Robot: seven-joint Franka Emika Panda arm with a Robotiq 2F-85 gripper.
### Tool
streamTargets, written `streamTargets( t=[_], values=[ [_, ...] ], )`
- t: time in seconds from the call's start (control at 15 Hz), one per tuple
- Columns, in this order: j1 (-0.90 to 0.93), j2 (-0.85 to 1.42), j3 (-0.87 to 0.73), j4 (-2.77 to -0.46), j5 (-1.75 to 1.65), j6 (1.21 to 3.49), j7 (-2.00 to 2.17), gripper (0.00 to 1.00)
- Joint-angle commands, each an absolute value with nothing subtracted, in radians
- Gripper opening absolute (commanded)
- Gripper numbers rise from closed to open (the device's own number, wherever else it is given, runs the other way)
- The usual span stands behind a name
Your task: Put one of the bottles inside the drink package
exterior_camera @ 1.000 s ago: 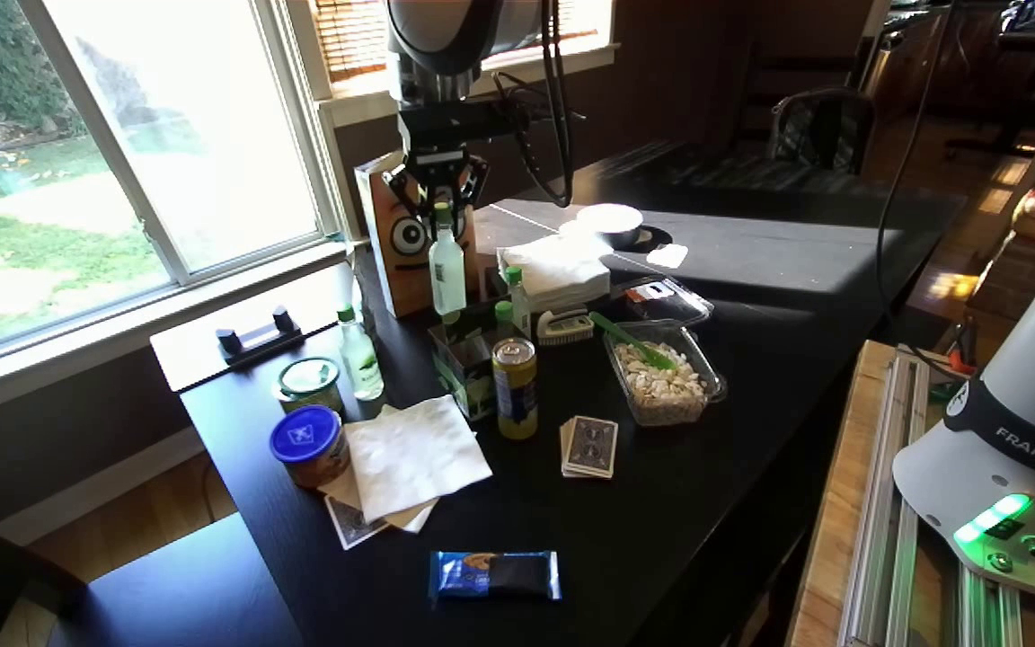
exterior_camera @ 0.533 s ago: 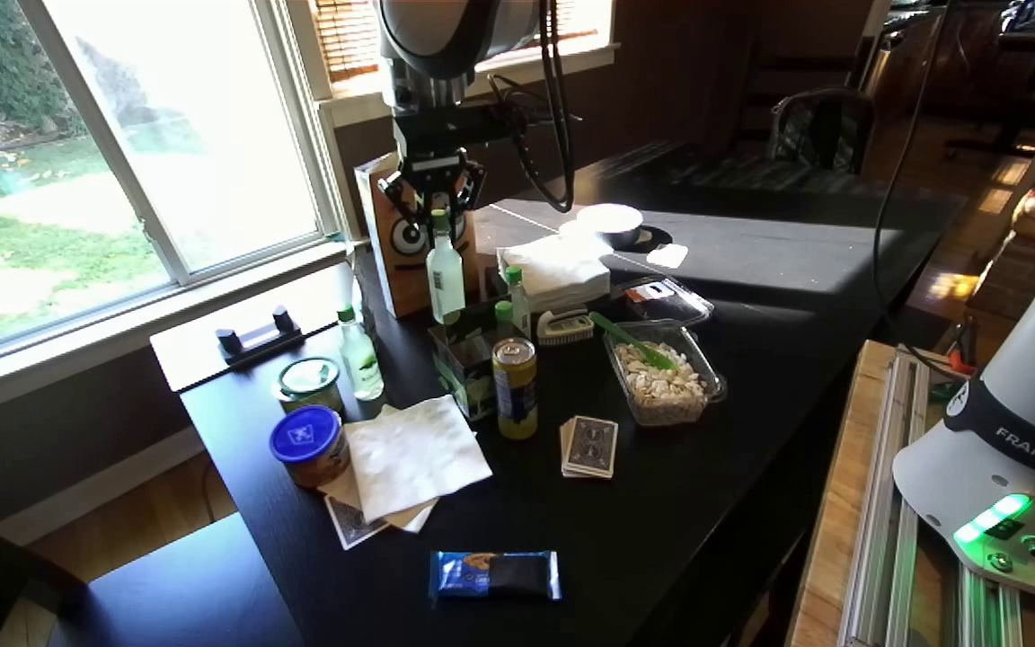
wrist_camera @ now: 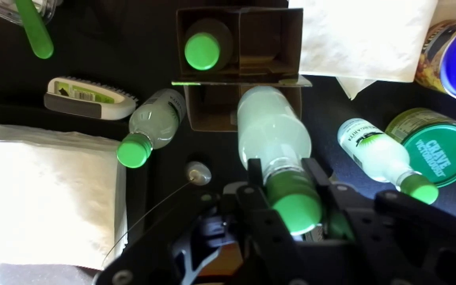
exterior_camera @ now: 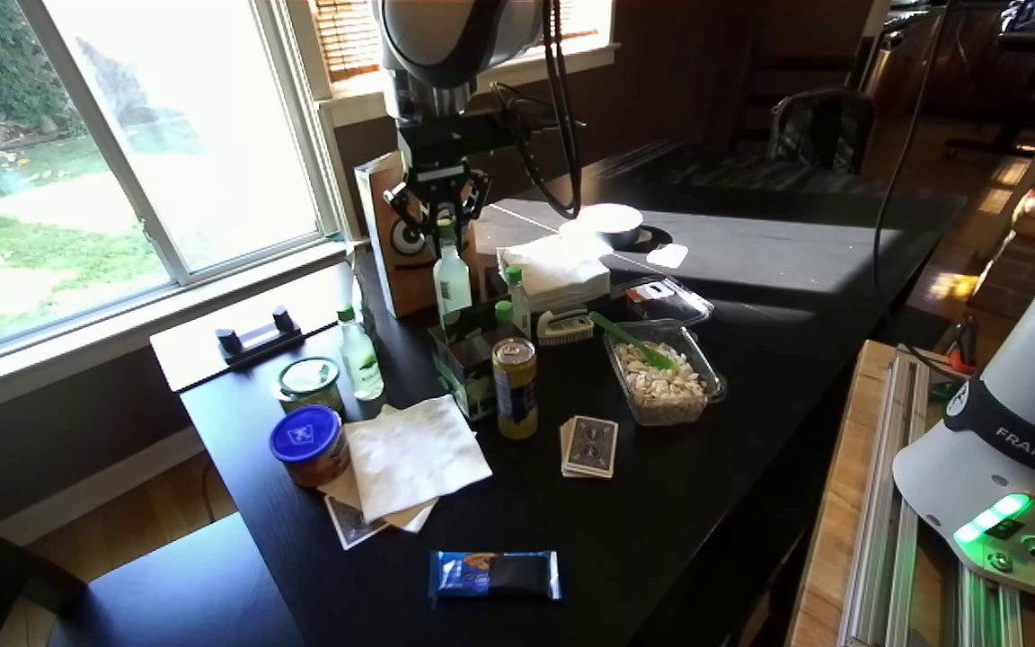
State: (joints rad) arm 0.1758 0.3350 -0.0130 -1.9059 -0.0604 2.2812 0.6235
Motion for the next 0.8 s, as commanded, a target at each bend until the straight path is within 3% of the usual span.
streamTargets(
  t=[0.0, 0.73],
  values=[
    [0.178, 0.324, -0.004, -1.916, -0.058, 2.273, 0.621, 0.07],
    [0.181, 0.352, 0.016, -1.896, -0.047, 2.270, 0.613, 0.07]
  ],
)
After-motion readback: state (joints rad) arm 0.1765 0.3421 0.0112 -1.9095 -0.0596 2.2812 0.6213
